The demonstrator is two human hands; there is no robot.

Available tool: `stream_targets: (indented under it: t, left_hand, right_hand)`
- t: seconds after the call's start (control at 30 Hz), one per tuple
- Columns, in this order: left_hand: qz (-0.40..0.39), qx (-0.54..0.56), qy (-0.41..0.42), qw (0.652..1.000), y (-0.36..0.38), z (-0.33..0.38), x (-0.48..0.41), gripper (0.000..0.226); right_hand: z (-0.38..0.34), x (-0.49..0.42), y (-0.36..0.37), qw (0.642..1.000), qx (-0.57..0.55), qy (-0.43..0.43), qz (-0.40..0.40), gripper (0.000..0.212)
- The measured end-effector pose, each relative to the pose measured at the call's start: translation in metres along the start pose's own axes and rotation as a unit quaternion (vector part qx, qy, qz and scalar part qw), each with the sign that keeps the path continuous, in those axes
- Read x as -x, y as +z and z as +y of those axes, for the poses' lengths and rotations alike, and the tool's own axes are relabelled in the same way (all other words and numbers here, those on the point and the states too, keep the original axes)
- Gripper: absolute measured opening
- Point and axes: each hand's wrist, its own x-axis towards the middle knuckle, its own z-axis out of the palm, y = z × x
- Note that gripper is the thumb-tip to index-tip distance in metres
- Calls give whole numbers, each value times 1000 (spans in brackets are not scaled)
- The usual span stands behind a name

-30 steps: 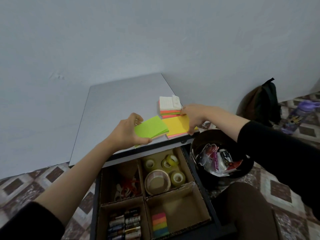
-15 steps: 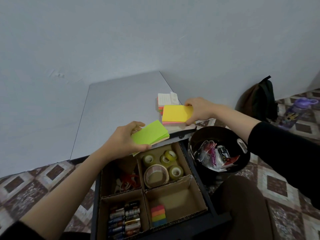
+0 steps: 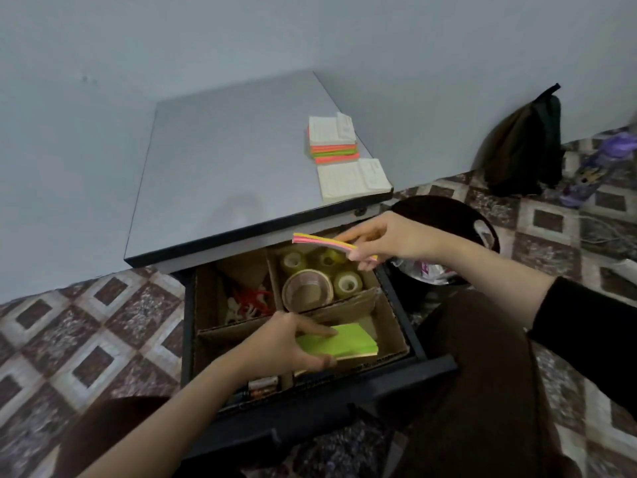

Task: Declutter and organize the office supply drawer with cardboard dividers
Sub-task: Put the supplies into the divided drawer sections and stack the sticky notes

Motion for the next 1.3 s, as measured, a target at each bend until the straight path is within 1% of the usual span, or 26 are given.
stream_targets:
  t: [0.07,0.17,0.23,0.37,0.43,0.53,0.63,0.7,0.8,0.97,1.1,1.2,1.3]
  left_hand:
    - [7,-5,5,1000,9,-1,-6,48]
    - [22,-9,8,1000,20,0,-15,49]
    - [2,-12,1,1000,27,-2,-22,51]
    - [-38,-8,-49,998,38,-8,-32,57]
    - [-27,1,-64,998,40,-9,-37,57]
    - [-9,10,-77,997,44,-9,-48,57]
    - [-56,-53,-82,994,51,-5,-57,62]
    - [-73,-75,-90,990,59,-5,-63,64]
    - [-73,-95,-85,989,65,-5,-66,64]
    - [-68,-128,-62,988,67,-6,-66,62]
    - [-66,-148,-39,986,70,-7,-69,49]
    - [-87,-204,-31,975,69,-6,-74,53]
    - [-96,-297,8,950,70,-2,-79,51]
  right_hand:
    - [13,-2,8,1000,-13,9,-10,28]
    - [27,-8,12,1000,-22,14,-9,27]
    - [31,-12,12,1000,-6,15,-7,33]
    - [34,-24,11,1000,10,9,-23,45]
    - [34,-29,12,1000,16,-1,-27,54]
    - [36,-36,11,999,27,2,-30,56]
    - [36,-44,12,999,43,4,-13,58]
    - [35,-48,12,999,47,5,4,52]
    - [34,-52,12,999,41,6,18,41]
    - [35,-50,16,999,49,10,9,44]
    - [34,-47,17,998,65,16,12,43]
    - [33,-41,16,997,73,20,12,45]
    - [31,-36,14,997,73,28,11,45]
